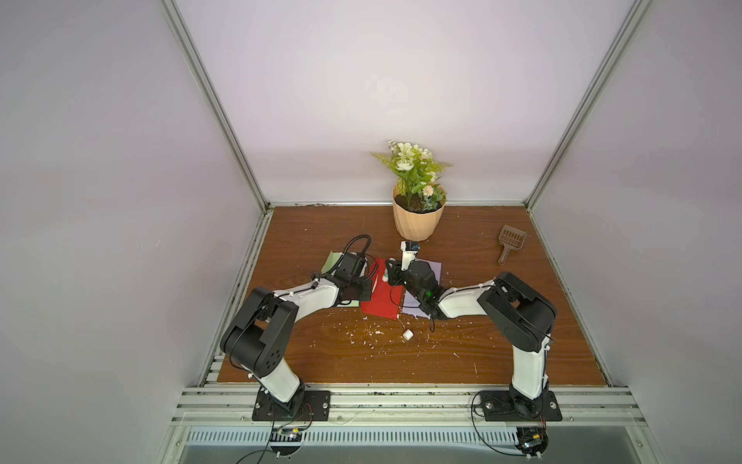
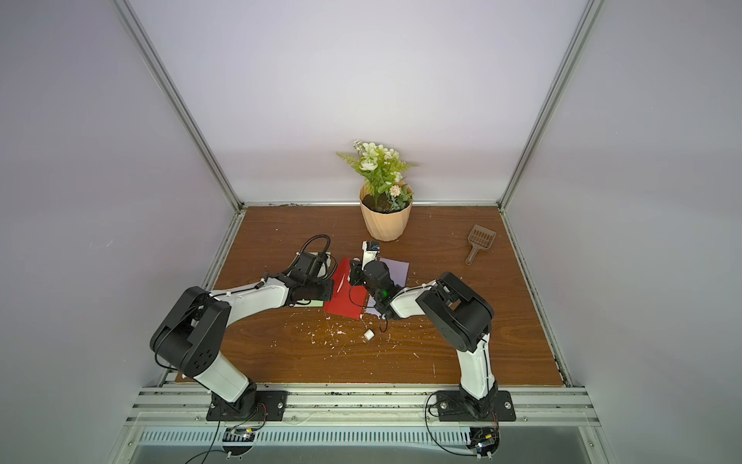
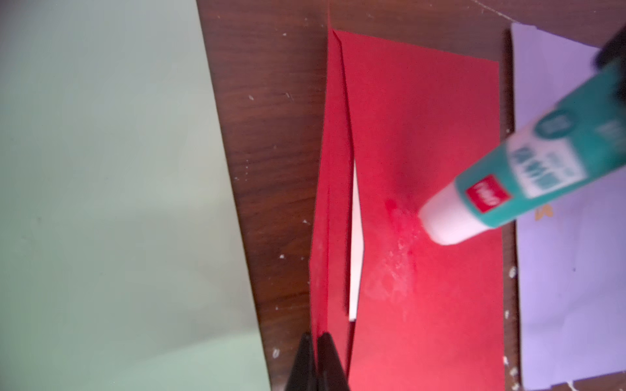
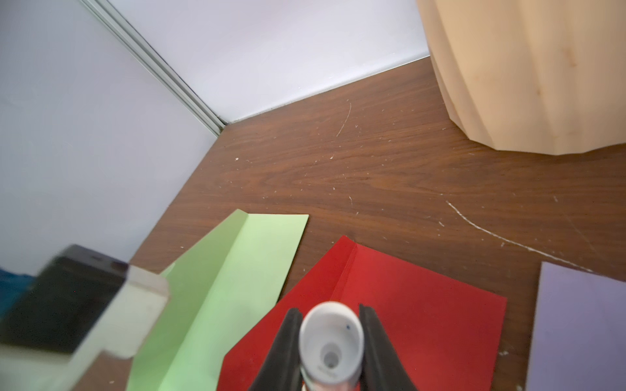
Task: Seal the envelope with a glue stick
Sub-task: Apply the envelope at the center of the board, then seal the envelope at the center of the board.
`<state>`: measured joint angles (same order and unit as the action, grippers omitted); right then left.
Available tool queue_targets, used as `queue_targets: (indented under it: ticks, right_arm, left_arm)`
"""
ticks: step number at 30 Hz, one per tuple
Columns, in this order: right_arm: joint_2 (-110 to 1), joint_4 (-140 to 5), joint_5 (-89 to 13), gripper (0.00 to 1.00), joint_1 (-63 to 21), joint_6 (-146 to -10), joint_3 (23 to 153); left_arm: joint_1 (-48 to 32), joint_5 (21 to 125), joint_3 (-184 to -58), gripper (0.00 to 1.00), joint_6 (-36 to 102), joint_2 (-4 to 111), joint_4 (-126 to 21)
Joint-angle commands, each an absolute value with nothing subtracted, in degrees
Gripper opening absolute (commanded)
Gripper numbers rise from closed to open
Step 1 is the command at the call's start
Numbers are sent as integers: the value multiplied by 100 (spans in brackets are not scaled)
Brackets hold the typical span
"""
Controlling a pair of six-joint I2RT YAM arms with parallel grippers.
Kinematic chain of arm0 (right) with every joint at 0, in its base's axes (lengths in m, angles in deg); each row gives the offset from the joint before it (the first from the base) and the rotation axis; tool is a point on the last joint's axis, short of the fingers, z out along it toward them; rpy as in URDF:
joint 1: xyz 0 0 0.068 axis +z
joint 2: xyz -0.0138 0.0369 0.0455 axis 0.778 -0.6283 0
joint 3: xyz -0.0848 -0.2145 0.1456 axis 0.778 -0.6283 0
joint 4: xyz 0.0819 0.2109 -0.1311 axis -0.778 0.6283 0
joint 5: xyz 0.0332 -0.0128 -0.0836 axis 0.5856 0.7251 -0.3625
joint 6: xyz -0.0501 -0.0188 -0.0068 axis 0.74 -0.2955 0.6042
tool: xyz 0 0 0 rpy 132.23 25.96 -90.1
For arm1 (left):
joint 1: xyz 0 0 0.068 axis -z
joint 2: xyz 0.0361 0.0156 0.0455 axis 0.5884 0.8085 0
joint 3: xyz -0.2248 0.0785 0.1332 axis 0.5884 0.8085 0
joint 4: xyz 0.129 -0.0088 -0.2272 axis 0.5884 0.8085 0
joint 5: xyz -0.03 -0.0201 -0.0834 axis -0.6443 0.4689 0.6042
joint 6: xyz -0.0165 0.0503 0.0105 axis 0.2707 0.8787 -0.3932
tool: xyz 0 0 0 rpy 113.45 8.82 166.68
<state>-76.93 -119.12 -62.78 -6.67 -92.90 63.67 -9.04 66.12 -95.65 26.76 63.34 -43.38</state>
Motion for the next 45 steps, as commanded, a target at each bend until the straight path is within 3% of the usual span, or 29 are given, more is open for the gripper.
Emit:
queue_targets:
  ticks: [1, 11, 18, 31, 35, 38, 40, 45]
  right_arm:
    - [-7285, -12554, -5692, 0, -930, -10159, 6261]
    - [-6547, -12700, -5451, 0, -1218, -10412, 5666]
    - [-6274, -12688, -5454, 0, -1290, -10285, 5347]
    - [-6132, -12785, -5182, 0, -1351, -10196, 5212]
    - [-6078, -12778, -5113, 0, -1393, -10196, 5204]
    - [-6034, -12822, -5018, 0, -1408, -10178, 5181]
    - [-6001, -12828, -4986, 0, -1421, -10187, 5152]
    - [-5886, -12865, -4967, 0, -1469, -10237, 5042]
  left_arm:
    - [-894, 6418, -9680, 1, 2564, 6405, -3986]
    - [-880, 5799, -9865, 2, 1910, 6396, -3746]
    - [-714, 6117, -10067, 5, 1900, 6624, -3859]
    - [-528, 6361, -10396, 48, 2148, 6047, -3369]
    - [-729, 6488, -10446, 37, 2118, 5747, -3289]
    - [-1028, 6763, -10332, 13, 1999, 5623, -3459]
    - [-1171, 6853, -10284, 2, 1966, 5672, -3529]
    - [-1275, 6870, -10219, 0, 1890, 6013, -3736]
